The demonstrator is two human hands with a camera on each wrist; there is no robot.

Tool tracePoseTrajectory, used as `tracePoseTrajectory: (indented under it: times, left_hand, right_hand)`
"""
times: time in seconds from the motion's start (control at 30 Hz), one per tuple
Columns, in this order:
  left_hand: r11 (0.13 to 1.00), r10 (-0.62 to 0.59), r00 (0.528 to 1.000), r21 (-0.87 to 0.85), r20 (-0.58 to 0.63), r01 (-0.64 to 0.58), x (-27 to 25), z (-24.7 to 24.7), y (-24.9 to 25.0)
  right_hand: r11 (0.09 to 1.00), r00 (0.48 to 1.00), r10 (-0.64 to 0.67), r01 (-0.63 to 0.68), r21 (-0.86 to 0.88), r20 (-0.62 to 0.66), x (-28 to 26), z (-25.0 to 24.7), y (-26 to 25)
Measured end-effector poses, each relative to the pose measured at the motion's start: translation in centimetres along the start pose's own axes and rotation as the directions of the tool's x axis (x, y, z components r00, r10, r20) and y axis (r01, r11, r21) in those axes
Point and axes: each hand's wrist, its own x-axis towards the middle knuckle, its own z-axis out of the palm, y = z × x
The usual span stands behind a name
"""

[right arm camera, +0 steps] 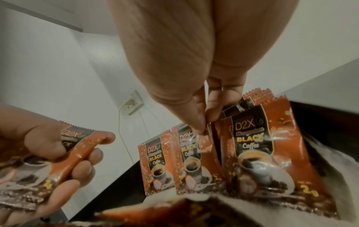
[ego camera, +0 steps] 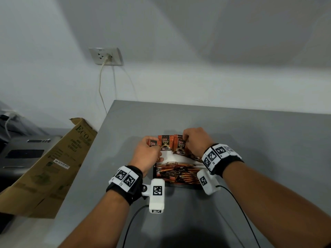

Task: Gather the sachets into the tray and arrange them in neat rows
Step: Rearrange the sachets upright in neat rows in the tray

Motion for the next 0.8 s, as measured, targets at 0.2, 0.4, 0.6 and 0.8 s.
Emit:
tracePoseTrajectory:
  times: [0.2, 0.4, 0.6, 0.8]
  left_hand:
    - [0.989, 0.099, 0.995, 0.107, 0.004, -0.099, -0.1, 0.1, -0.2]
    - [0.984, 0.15, 0.981, 0.077, 0.12, -0.159, -0.4, 0.6, 0.5]
    - [0.995, 0.102, 0.981, 0.005, -0.166, -0.103, 0.2, -0.9, 0.4]
    - [0.999, 0.04, 0.974, -0.021, -0.224, -0.046, 0.1, -2.7, -0.5]
  right_hand:
    - [0.999, 0.999, -0.018, 0.019, 0.042, -0.03, -0.5, -1.3, -0.1]
    - [0.936, 0.979, -0.192, 0.16, 0.313, 0.075, -1.8, -3.8, -3.2]
    - [0.973, 0.989, -0.148, 0.142, 0.181, 0.023, -0.3, -3.2, -4.3]
    - [0.989, 0.984, -0.149, 0.147, 0.021, 0.1, 1.3, -0.1, -5.3]
